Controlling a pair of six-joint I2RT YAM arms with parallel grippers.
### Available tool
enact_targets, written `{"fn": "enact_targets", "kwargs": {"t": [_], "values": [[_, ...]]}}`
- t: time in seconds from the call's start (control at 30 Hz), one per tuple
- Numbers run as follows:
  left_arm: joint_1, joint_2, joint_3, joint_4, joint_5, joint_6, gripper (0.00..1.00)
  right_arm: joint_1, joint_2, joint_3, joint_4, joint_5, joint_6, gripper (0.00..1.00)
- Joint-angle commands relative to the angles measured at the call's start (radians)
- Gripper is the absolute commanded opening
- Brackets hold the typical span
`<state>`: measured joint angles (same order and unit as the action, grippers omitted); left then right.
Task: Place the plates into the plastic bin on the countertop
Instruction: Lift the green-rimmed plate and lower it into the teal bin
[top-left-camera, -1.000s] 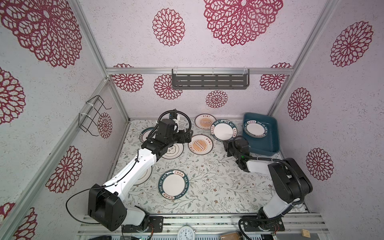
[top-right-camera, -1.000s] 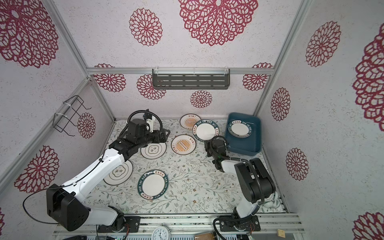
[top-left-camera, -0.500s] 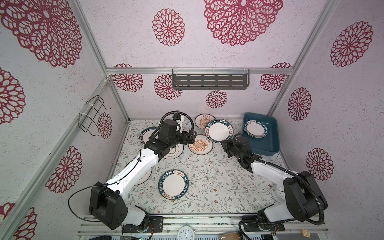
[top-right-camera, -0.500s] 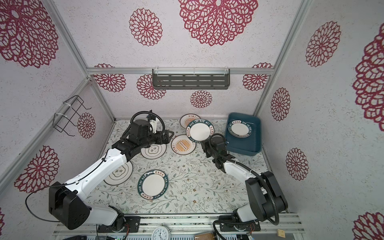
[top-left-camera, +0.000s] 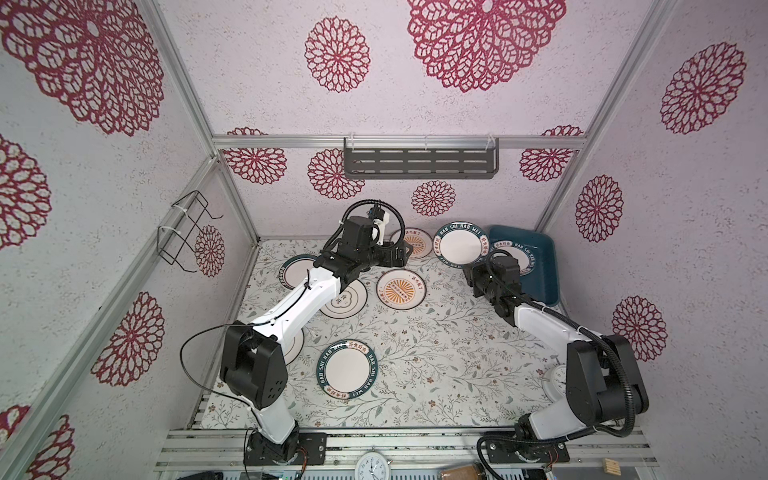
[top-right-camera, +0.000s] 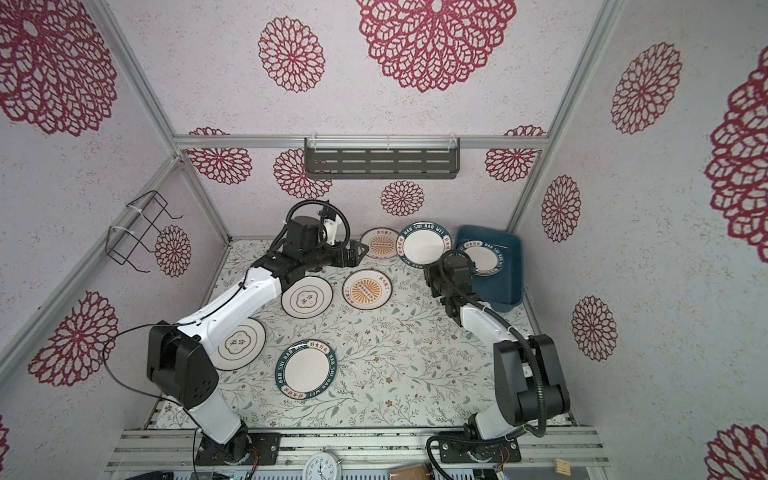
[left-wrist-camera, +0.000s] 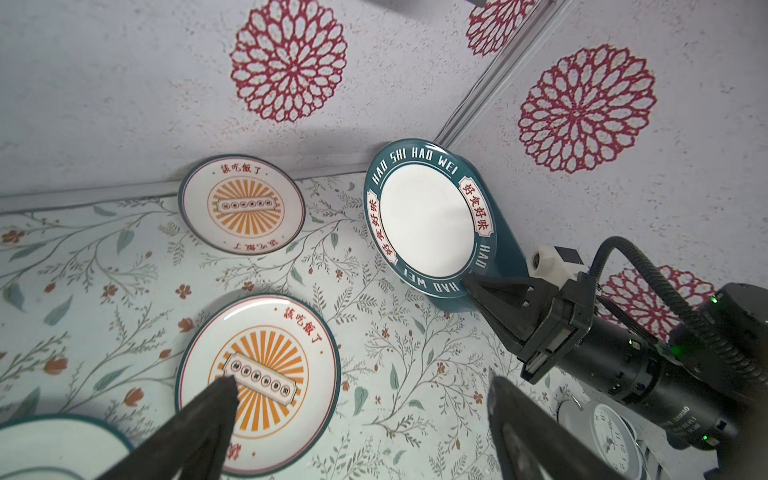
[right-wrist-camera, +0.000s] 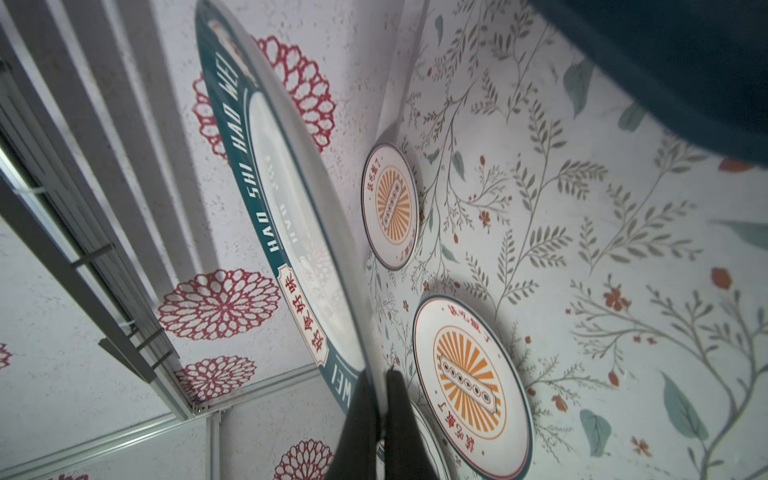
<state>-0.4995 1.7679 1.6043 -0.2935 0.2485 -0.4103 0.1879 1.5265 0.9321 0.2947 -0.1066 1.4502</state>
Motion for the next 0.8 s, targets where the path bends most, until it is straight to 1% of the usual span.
{"fn": "enact_targets", "kwargs": {"t": [0.0,0.2,0.33,0.4,0.57,0.77], "values": [[-0.007,0.058,0.084,-0.038,0.042,0.063,0.97,-0.063,-0.002,0.056,0.032,-0.014,-0.049,0.00],[-0.006,0.143,0.183,-0.064,0.012,0.084,0.97,-0.178,0.043,0.108,-0.027,-0.015,-0.097,0.00],[-0.004,0.185,0.243,-0.066,0.000,0.094,0.97,-0.242,0.086,0.132,-0.036,-0.019,-0.109,0.00],[-0.002,0.238,0.278,-0.074,0.006,0.094,0.97,-0.273,0.117,0.146,-0.037,-0.020,-0.113,0.00],[0.014,0.307,0.360,-0.092,0.013,0.082,0.97,-0.325,0.194,0.195,-0.090,0.035,-0.169,0.00],[0.047,0.344,0.390,-0.077,0.012,0.040,0.97,-0.379,0.298,0.257,-0.092,0.027,-0.177,0.00]]}}
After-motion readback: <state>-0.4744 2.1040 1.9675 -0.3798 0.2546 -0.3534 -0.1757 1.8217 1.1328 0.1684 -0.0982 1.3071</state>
